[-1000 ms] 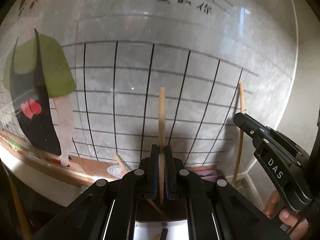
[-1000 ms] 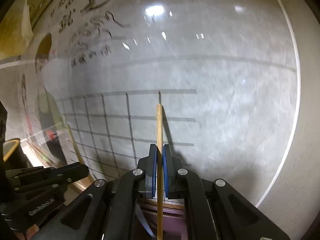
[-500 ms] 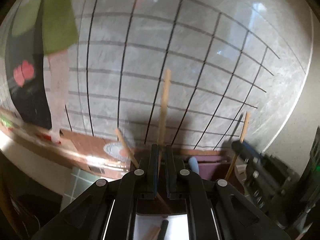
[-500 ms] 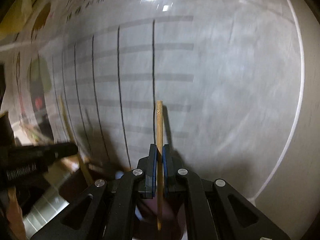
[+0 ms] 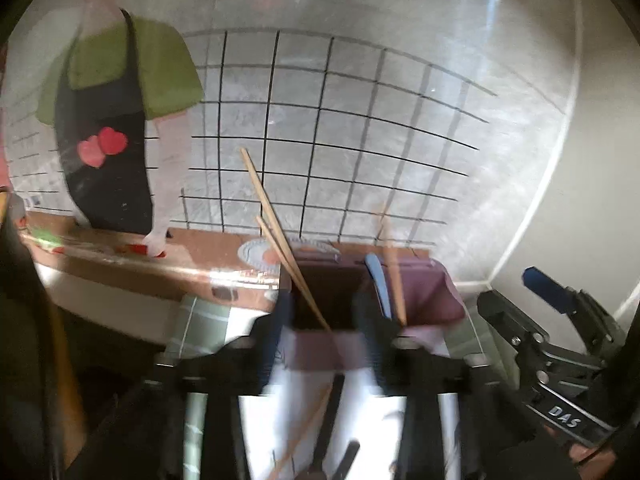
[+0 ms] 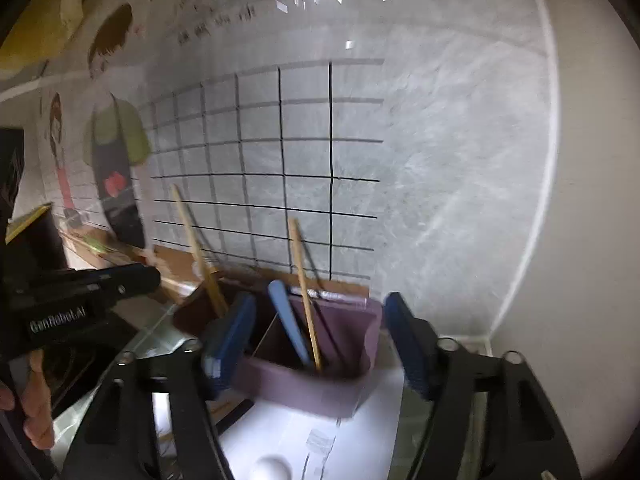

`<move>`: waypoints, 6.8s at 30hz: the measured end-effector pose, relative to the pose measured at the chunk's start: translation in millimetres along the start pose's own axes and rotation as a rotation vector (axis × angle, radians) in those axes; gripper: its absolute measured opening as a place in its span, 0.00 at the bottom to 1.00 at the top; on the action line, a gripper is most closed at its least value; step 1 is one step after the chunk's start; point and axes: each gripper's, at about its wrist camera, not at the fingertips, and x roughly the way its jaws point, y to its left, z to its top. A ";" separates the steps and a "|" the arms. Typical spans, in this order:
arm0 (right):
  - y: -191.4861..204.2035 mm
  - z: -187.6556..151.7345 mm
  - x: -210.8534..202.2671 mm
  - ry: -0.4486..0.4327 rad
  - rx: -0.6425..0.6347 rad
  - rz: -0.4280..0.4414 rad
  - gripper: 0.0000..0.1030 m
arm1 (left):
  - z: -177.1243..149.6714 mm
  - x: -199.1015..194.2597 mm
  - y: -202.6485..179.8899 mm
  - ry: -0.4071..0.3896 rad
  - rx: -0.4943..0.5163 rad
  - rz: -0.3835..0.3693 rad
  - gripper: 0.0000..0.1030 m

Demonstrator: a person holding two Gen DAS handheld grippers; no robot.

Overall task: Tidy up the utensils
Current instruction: 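Open both grippers to drop the chopsticks into the holder and withdraw, then lower the right gripper onto the white-ball-handled metal spoon and grasp it, then grasp the black-handled spoon with the left gripper while the right gripper lifts its spoon, then lift both spoons and carry them over the purple holder, then open both grippers to drop the spoons into the holder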

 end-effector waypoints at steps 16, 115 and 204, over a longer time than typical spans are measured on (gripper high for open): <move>16.5 -81.0 -61.3 0.237 -0.077 -0.071 1.00 | -87.7 -70.7 -11.2 0.089 0.111 0.043 0.79; 55.7 -133.1 24.6 0.565 -0.249 0.141 0.23 | -156.7 3.5 17.9 0.600 0.041 -0.166 0.36; -25.9 12.5 89.2 0.267 0.007 0.023 0.19 | 4.9 105.4 -17.8 -0.128 -0.042 0.001 0.14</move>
